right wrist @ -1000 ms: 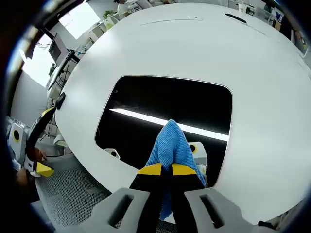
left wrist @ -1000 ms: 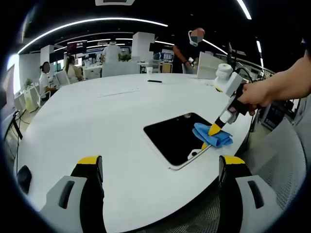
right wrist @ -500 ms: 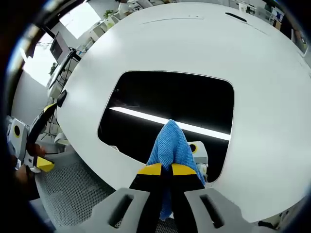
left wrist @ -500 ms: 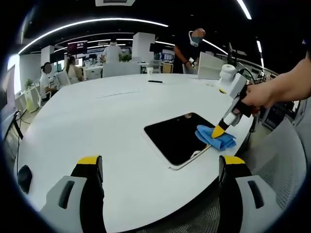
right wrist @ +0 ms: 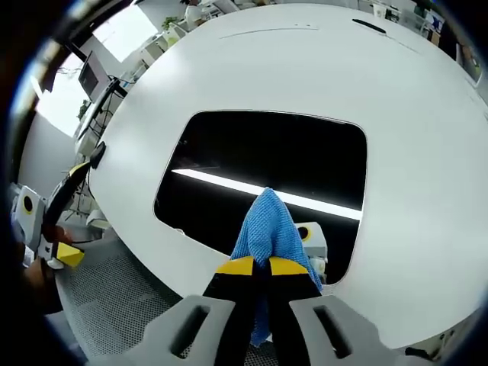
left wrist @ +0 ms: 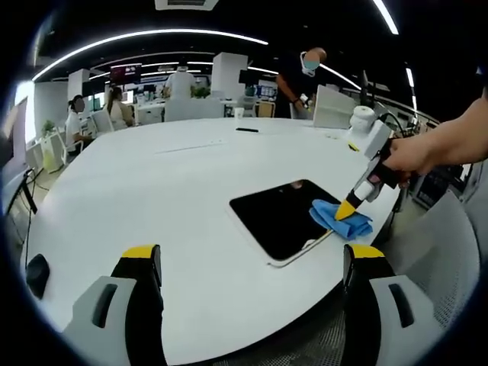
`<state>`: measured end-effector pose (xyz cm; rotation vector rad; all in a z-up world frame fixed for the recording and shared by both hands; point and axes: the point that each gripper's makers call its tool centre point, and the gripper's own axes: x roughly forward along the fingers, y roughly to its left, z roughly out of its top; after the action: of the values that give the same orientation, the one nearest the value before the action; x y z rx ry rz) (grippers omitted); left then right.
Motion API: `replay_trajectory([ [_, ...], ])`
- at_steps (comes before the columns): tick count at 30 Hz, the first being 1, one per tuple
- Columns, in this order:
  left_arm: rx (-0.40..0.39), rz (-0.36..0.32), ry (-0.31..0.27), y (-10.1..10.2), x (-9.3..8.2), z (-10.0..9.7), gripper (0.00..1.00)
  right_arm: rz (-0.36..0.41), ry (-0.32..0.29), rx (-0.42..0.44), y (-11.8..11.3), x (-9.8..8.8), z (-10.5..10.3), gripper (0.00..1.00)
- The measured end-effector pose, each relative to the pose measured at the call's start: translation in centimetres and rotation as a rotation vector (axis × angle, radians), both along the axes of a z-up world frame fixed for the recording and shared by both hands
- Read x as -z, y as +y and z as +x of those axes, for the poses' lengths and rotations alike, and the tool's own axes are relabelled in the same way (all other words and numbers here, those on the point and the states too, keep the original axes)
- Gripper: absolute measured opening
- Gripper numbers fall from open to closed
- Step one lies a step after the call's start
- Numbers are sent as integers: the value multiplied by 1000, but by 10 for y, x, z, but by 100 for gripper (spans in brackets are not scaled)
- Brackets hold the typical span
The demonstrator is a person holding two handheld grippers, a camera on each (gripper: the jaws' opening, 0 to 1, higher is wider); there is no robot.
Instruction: Wipe the mirror surface with the cleaning cloth until all visible marks leave the cleaned area.
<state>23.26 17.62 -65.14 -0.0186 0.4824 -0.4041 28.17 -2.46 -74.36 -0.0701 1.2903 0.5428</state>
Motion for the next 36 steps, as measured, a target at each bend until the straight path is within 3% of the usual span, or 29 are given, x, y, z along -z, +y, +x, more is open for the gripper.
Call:
replay_trajectory([
  [5, 6, 1, 6, -1, 1, -1, 99, 1, 0, -3, 0, -1, -1, 0],
  [9, -1, 14, -30, 0, -4, 1, 99, 6, 1, -6, 0, -2, -2, 0],
  [14, 1, 7, -13, -1, -2, 0, 99, 5, 1, -10, -2, -4, -3, 0],
  [36, 9, 14, 5, -4, 1, -2, 99, 7, -2, 45, -37, -4, 7, 0],
])
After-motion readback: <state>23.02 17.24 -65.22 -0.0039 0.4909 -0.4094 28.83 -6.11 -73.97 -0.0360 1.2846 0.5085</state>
